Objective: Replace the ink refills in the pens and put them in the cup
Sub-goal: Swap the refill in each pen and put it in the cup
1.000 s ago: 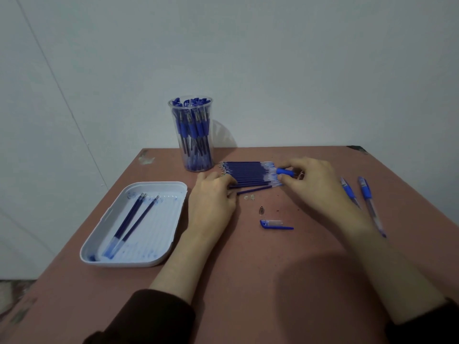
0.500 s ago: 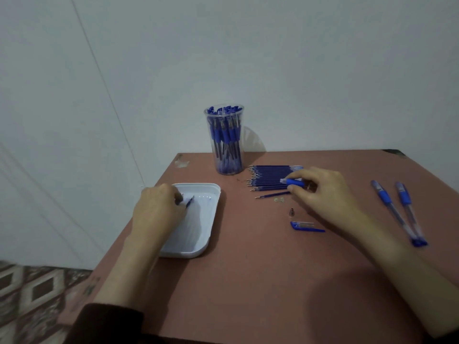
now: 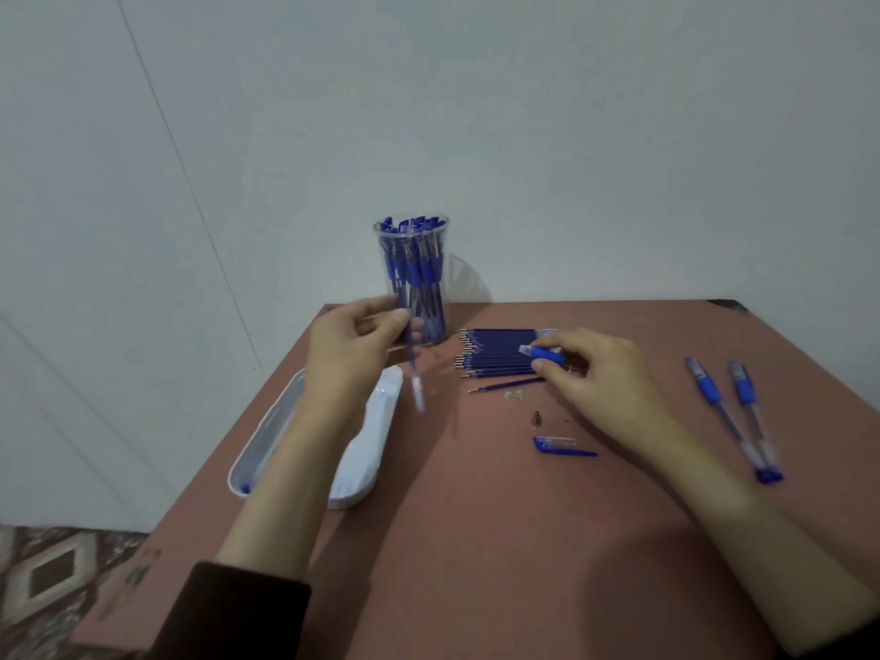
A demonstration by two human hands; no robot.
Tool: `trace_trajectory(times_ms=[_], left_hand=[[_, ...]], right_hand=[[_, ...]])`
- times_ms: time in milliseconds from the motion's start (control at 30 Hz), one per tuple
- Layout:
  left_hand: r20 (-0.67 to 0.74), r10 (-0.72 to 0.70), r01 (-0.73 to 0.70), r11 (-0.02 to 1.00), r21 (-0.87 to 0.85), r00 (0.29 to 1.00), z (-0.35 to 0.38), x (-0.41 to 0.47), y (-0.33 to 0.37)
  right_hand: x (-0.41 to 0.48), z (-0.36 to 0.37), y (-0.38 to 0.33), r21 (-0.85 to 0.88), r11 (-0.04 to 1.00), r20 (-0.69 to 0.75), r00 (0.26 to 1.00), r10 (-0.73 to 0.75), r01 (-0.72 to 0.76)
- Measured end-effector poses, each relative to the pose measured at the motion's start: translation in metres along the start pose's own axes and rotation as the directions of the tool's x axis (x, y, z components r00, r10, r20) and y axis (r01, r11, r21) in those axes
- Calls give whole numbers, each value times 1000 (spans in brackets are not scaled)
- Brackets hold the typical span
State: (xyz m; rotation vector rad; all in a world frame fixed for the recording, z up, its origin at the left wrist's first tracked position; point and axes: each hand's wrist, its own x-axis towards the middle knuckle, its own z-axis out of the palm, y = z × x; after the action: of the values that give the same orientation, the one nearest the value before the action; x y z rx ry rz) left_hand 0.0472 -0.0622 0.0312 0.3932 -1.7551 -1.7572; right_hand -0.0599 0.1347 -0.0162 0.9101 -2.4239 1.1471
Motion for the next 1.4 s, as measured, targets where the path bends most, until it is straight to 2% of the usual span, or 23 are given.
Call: trace_trajectory(times_ms=[67, 167, 333, 1267, 1400], left_hand=[[-2, -41, 40, 978, -203, 999, 22, 2, -6], [-41, -124, 96, 904, -417, 991, 44, 5, -18], [-77, -182, 100, 792, -602, 980, 56, 6, -33], [-85, -187, 102, 804, -586, 979, 60, 4, -44], [5, -190, 161, 815, -557, 982, 62, 1, -45]], right_hand=[[0, 0, 2, 7, 1000, -2, 1000, -2, 2], [1, -1, 4, 1, 1000, 1, 1000, -8, 8], [3, -2, 3, -29, 999, 26, 999, -37, 38], [1, -4, 2, -34, 997, 50, 997, -65, 67], [0, -3, 0, 11, 999, 53, 997, -52, 51]])
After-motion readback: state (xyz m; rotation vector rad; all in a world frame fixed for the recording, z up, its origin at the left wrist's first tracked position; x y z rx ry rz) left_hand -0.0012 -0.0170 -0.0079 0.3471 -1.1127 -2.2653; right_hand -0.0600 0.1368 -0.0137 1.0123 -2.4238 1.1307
